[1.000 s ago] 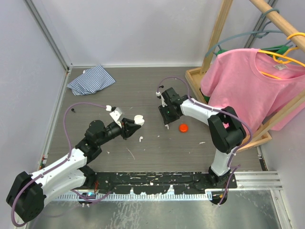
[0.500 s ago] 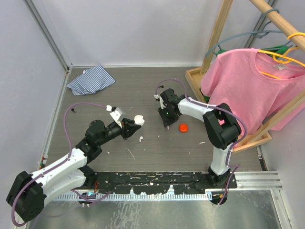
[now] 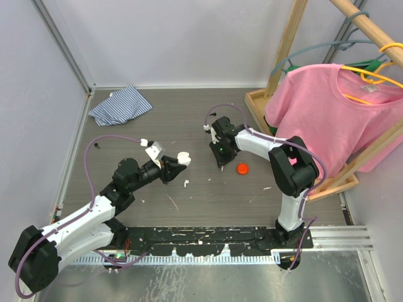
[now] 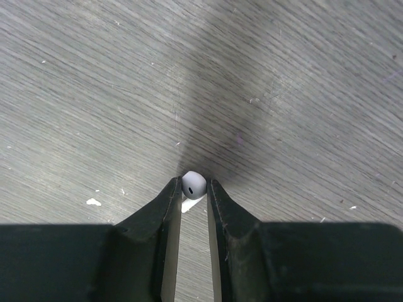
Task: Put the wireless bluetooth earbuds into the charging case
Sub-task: Pick up the earbud from the center of the board.
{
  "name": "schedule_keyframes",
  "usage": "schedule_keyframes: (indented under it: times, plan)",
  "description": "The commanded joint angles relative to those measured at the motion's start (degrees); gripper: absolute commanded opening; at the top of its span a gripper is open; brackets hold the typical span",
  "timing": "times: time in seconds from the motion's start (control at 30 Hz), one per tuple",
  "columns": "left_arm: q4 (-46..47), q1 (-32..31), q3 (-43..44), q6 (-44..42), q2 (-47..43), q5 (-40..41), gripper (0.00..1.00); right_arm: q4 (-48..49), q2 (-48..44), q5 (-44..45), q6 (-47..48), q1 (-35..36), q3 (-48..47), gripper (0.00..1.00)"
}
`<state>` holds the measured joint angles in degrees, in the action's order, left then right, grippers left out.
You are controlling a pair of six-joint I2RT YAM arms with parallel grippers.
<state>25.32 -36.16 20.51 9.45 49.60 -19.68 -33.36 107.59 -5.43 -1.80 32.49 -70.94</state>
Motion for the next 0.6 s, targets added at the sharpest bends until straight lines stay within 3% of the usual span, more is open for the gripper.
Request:
schedule_keyframes:
  times: [0.0, 0.27, 0.57]
  plan:
    - [2.23, -0.22, 0.62, -1.11, -0.46, 0.32, 0.0, 1.28, -6.78, 0.25, 0.14, 0.22, 0.03, 0.2]
    - [6.25, -0.2, -1.12, -0.75, -0.77, 0.66, 0.01, 6.48, -15.71, 4.39, -0.44, 2.74, 2.64, 0.19]
    - [16.71, -0.22, -4.78, -1.55, 1.68, -0.61, 0.01, 16.35, -27.16, 4.9, -1.4, 5.88, 8.95, 0.18]
